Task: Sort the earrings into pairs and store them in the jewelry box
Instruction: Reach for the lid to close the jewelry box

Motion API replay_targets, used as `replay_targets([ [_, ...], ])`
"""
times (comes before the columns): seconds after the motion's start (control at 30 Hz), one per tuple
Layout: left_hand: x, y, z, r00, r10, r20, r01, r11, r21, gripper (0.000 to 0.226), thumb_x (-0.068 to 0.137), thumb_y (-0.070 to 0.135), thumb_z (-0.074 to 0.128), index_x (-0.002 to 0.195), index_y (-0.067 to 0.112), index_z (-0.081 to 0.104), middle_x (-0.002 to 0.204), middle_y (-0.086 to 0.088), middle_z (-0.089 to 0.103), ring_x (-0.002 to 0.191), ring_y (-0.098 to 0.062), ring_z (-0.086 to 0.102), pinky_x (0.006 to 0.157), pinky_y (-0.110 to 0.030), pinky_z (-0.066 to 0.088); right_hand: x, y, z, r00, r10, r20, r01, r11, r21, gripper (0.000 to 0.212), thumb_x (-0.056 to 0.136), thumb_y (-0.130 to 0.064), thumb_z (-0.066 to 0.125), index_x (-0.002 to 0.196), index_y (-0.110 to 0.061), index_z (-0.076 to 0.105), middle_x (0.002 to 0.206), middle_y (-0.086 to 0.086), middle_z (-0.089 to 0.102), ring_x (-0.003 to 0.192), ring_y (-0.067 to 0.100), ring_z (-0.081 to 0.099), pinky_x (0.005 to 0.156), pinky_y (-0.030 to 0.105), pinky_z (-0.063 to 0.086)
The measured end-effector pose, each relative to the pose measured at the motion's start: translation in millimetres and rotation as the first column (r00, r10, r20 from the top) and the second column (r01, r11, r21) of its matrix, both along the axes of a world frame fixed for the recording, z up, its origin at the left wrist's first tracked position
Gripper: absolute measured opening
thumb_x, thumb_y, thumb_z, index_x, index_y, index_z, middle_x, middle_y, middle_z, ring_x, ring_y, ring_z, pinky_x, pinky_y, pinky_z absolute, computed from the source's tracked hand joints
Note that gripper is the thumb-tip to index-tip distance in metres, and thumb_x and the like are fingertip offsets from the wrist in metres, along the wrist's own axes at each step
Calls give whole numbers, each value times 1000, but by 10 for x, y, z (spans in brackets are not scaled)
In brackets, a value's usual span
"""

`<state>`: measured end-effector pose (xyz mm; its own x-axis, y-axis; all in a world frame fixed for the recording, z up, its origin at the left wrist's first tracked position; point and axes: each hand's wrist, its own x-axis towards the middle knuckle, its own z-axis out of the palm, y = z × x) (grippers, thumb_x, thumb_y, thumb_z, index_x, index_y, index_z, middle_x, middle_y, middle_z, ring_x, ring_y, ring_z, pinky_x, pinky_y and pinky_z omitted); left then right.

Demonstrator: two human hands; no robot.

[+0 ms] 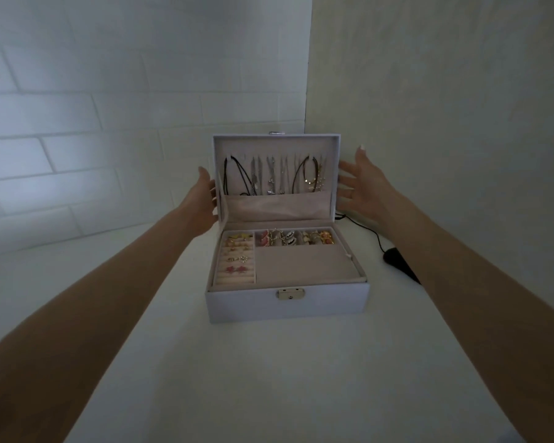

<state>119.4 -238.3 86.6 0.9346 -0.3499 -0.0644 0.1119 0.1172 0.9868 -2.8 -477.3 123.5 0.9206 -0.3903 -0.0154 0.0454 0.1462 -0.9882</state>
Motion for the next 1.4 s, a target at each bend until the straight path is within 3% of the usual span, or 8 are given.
replay_targets([
  [0.17,-272,133,-22,998,-48,49,48,999,-4,75,90,65,4,143,19,31,150,-2,34,141,-19,24,118,-47,8,-199,16,-176,998,-59,30,60,997,-48,66,94,-61,20,122,-14,56,121,7,59,104,20,58,97,37,45],
  [0.3,-560,177,-196,990,-37,137,39,999,-12,59,97,54,10,141,21,33,148,6,33,136,-12,27,112,-32,15,-392,78,-450,994,-54,99,59,997,-40,59,95,-56,25,134,-16,46,135,5,53,123,20,49,116,40,24],
  [0.4,-681,226,-373,998,-42,49,45,998,-51,61,97,53,21,140,13,35,140,-6,48,130,-19,42,110,-32,30,-556,107,-666,993,-82,90,82,997,1,58,96,-48,36,135,-6,46,136,10,52,125,23,48,112,35,31],
  [0.53,-846,242,-531,999,-43,-11,43,999,-1,38,97,46,33,97,20,60,90,3,71,71,-6,69,68,-24,51,-716,136,-889,996,56,75,-51,996,-74,34,95,-34,46,116,-13,63,113,3,68,107,20,62,93,33,47],
  [0.73,-870,278,-607,1000,-11,15,11,999,35,62,94,33,48,148,26,18,146,3,36,112,-17,51,90,-30,42,-737,202,-969,996,15,82,-11,998,-55,40,94,-12,46,132,-23,47,110,-14,61,92,5,60,81,20,47],
  [1.0,-1101,344,-666,995,-38,-93,37,999,-13,45,94,38,48,128,8,51,120,-9,60,97,-21,60,86,-32,47,-908,351,-976,980,-190,-53,187,980,-65,26,96,-29,49,114,-11,56,90,-3,57,73,8,51,64,27,42],
  [1.17,-1286,274,-838,976,198,-89,-194,980,53,51,92,42,50,134,14,43,127,-5,51,110,-22,49,99,-34,37,-947,514,-1119,967,-250,-47,242,962,-127,22,95,-33,47,112,-18,48,112,7,56,102,25,55,93,42,45],
  [1.4,-1142,264,-803,964,246,-99,-248,969,-4,47,93,34,51,133,11,45,129,-9,52,104,-21,49,90,-29,37,-693,472,-1059,972,-232,-39,229,971,-75,29,95,-26,49,121,-15,53,104,1,55,78,10,51,63,25,39],
])
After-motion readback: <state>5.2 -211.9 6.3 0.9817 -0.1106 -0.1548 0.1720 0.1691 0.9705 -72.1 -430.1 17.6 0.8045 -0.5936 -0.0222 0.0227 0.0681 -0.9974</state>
